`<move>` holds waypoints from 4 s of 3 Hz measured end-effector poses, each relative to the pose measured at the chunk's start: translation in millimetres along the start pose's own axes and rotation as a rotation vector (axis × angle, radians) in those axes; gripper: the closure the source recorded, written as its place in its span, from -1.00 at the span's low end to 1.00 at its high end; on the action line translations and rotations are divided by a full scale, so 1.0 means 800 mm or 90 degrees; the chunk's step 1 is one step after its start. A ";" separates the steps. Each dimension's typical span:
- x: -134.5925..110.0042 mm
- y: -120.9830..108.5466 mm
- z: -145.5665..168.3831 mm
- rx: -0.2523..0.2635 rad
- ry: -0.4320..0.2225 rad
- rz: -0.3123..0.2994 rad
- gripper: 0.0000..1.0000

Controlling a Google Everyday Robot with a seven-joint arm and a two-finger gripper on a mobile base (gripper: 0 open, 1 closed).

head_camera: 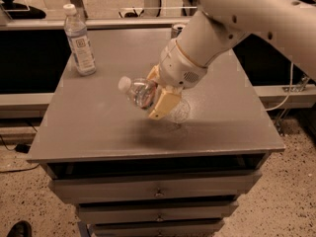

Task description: Knock water bottle over

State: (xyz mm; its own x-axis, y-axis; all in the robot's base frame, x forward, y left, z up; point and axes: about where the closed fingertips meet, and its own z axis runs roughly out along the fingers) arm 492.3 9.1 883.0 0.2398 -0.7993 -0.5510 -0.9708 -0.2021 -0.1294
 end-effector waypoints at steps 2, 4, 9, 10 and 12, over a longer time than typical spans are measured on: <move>0.013 -0.019 0.027 0.000 0.082 0.024 1.00; 0.030 -0.039 0.060 0.015 0.126 0.120 0.17; 0.052 -0.042 0.050 0.025 0.118 0.182 -1.00; 0.070 -0.050 -0.008 0.068 0.045 0.218 -1.00; 0.117 -0.041 -0.137 0.158 -0.151 0.272 -1.00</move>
Offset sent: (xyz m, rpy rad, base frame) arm 0.0337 0.0112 -0.0374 -0.1891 0.0185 -0.1452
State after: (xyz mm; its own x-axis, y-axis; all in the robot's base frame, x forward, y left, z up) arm 547.8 -121.1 925.5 -0.1571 -0.6253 -0.7644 -0.9610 0.2753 -0.0277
